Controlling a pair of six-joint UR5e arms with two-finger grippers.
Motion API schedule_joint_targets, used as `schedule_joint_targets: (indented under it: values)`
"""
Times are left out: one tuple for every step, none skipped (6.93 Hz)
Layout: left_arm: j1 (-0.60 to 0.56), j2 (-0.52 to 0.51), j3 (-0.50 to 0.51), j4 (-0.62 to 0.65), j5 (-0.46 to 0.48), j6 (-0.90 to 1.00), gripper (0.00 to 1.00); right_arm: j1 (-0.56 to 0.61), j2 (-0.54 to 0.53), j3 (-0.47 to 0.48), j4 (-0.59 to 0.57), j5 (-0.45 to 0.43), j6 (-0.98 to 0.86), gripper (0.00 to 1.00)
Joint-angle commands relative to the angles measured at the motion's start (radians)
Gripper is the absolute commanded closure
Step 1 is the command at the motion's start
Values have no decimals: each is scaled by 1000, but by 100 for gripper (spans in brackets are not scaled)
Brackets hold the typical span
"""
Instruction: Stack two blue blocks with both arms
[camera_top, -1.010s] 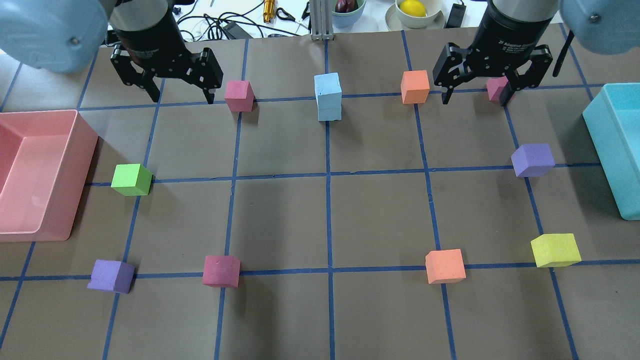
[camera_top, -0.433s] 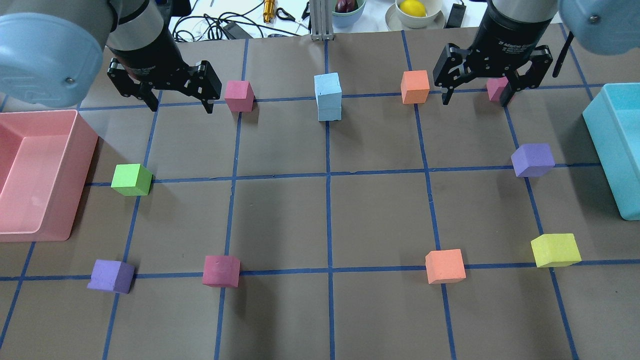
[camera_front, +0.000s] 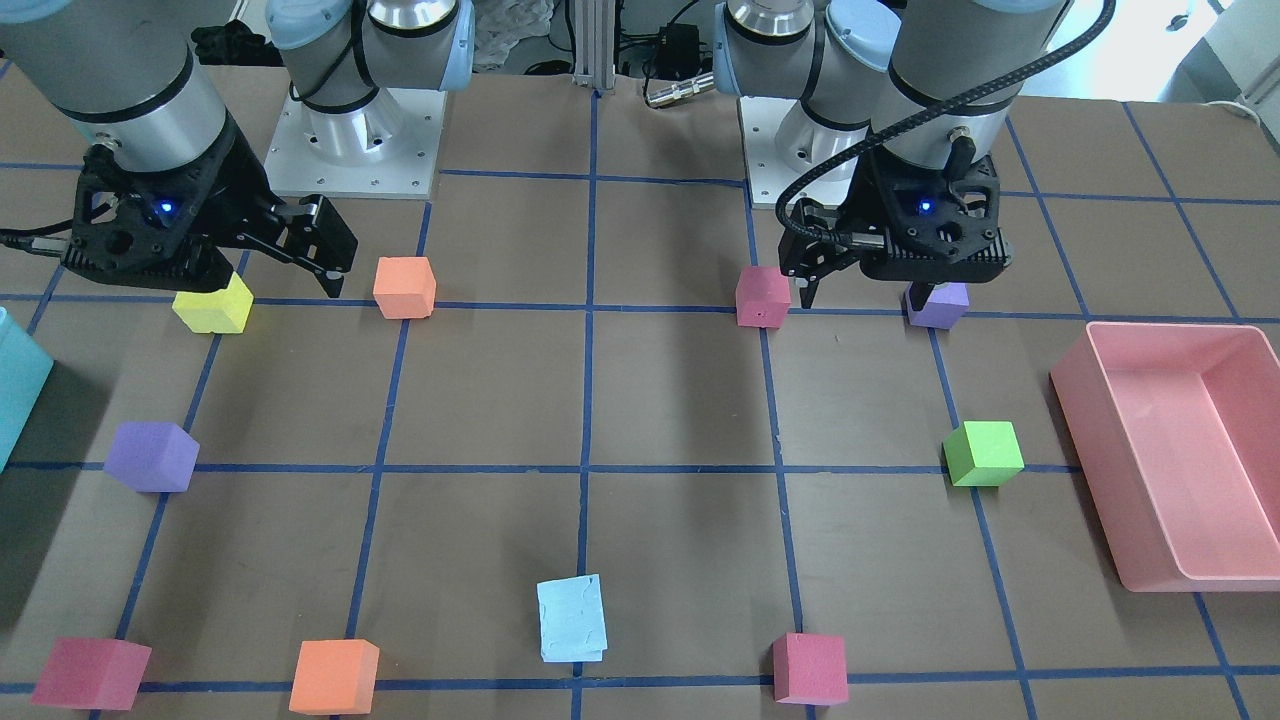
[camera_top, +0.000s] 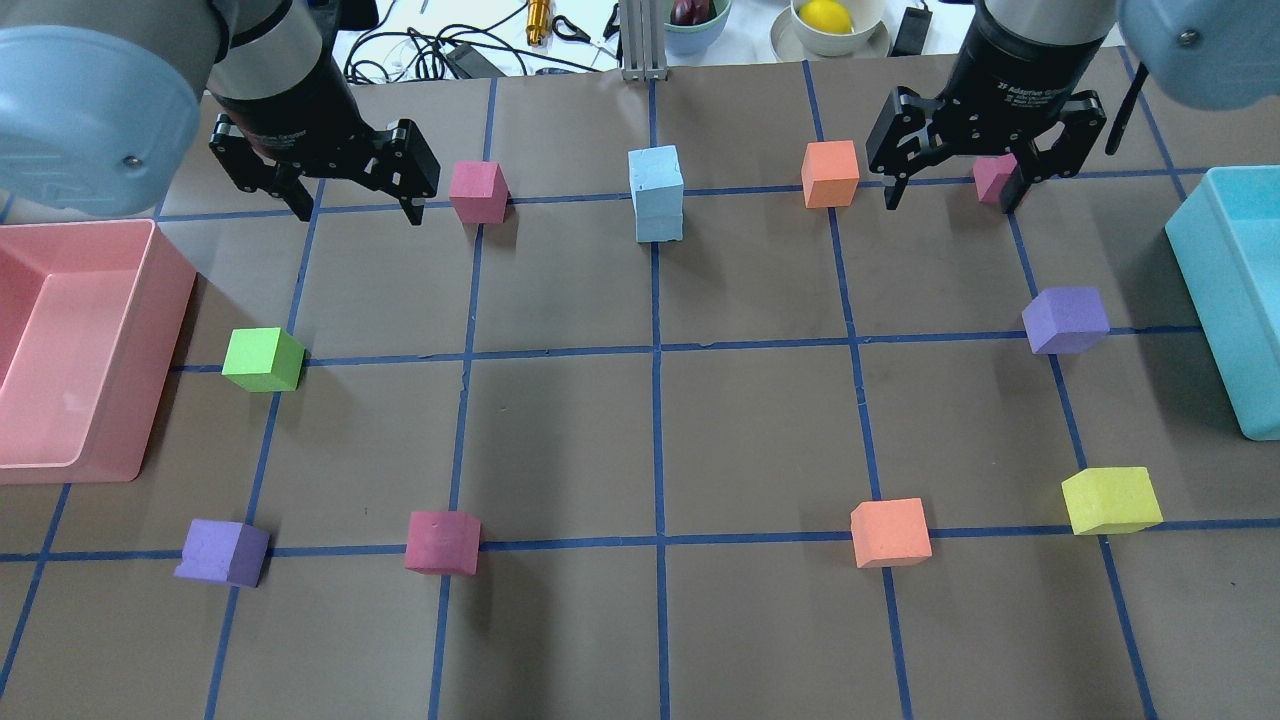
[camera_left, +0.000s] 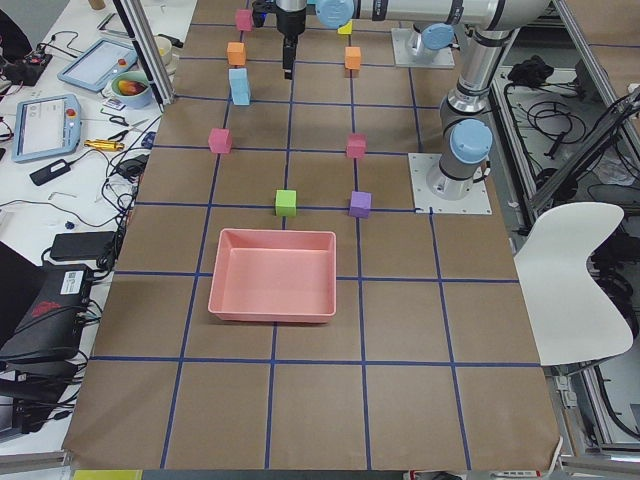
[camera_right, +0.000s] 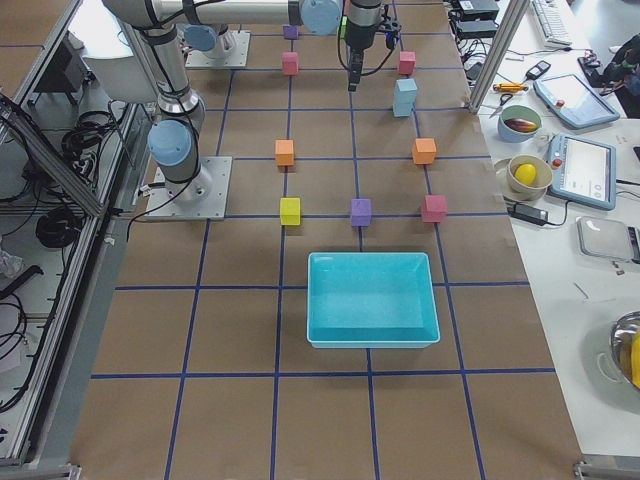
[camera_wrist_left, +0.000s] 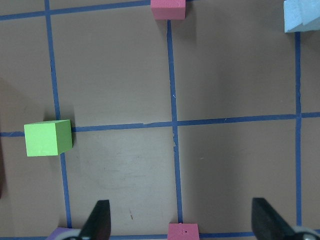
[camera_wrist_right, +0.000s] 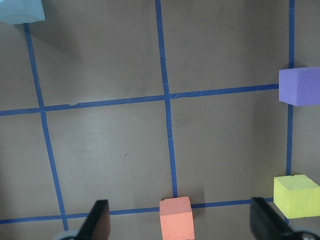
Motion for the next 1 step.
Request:
schedule_joint_targets:
  values:
    - [0, -4, 0, 1, -1, 4, 0, 1, 0, 2, 1, 0, 0, 0]
